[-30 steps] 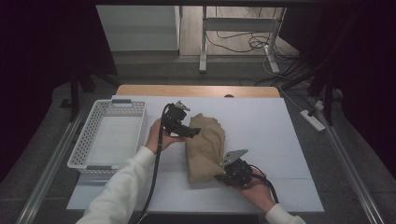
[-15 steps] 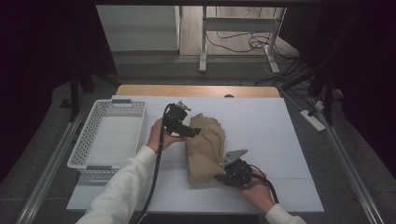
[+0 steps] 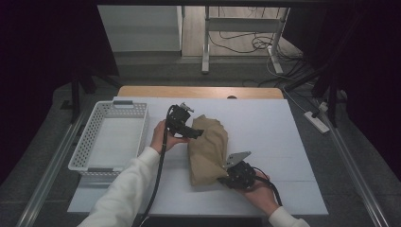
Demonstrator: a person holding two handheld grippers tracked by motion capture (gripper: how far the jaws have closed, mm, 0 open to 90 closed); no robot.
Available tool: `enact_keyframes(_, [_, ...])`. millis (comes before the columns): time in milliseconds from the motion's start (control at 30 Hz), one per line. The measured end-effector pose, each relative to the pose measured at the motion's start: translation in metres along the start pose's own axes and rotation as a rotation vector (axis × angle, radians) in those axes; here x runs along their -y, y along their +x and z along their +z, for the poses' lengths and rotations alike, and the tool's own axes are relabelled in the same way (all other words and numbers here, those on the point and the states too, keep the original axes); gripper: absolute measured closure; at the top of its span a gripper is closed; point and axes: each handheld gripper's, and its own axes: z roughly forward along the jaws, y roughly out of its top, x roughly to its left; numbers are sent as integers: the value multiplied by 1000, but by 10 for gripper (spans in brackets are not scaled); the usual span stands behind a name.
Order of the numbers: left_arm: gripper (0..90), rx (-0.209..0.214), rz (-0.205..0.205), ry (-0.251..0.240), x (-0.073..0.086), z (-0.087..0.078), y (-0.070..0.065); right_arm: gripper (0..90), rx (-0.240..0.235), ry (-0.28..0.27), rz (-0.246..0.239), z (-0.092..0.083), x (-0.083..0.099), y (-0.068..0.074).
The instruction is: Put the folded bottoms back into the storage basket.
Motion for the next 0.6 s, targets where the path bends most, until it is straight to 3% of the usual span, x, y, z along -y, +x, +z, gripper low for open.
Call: enact_keyframes(600, [109,3,-15,17,1,9,6,746,1,3,1,0,0,1])
